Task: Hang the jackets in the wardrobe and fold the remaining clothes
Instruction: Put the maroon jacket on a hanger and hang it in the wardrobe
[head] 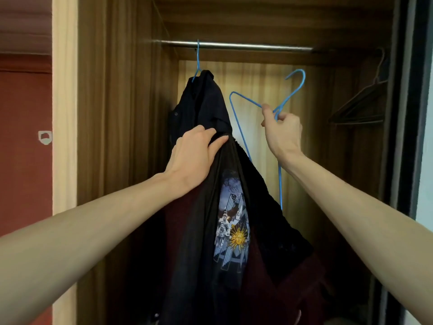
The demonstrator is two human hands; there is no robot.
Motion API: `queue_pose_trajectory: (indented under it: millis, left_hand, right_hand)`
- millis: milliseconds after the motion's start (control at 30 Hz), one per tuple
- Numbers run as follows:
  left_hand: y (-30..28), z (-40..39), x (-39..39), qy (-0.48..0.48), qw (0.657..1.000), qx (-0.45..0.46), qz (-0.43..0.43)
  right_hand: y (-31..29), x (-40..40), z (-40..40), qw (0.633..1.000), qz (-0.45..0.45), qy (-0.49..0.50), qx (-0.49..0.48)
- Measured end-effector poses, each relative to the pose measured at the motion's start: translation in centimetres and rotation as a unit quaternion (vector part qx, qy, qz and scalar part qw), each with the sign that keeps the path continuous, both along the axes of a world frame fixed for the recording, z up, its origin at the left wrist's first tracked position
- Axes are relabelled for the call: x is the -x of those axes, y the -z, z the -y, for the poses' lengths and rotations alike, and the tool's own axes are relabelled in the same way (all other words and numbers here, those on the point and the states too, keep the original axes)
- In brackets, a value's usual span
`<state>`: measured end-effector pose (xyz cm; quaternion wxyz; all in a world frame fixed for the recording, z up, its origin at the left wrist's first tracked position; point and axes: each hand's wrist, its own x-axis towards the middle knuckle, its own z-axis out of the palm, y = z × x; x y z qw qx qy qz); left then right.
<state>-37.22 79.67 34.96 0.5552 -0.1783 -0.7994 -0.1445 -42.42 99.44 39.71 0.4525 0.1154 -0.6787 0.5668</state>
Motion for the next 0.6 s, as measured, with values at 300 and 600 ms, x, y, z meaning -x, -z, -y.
queue_pose_trajectory:
  millis: [300,600]
  left_hand:
    - [2.8,-1.1,-4.4,-0.013,0.999,0.026,0.032]
    - [4.3,1.6,-10.1,0.036,0.997,-0.001,0.075]
  right_hand:
    - [3.8,-6.6,-3.5,0.994,-0.045,0.009,-0.099]
    - [10.7,-13.9,-8.4,0.972,-0.031,-0.225,-0.06]
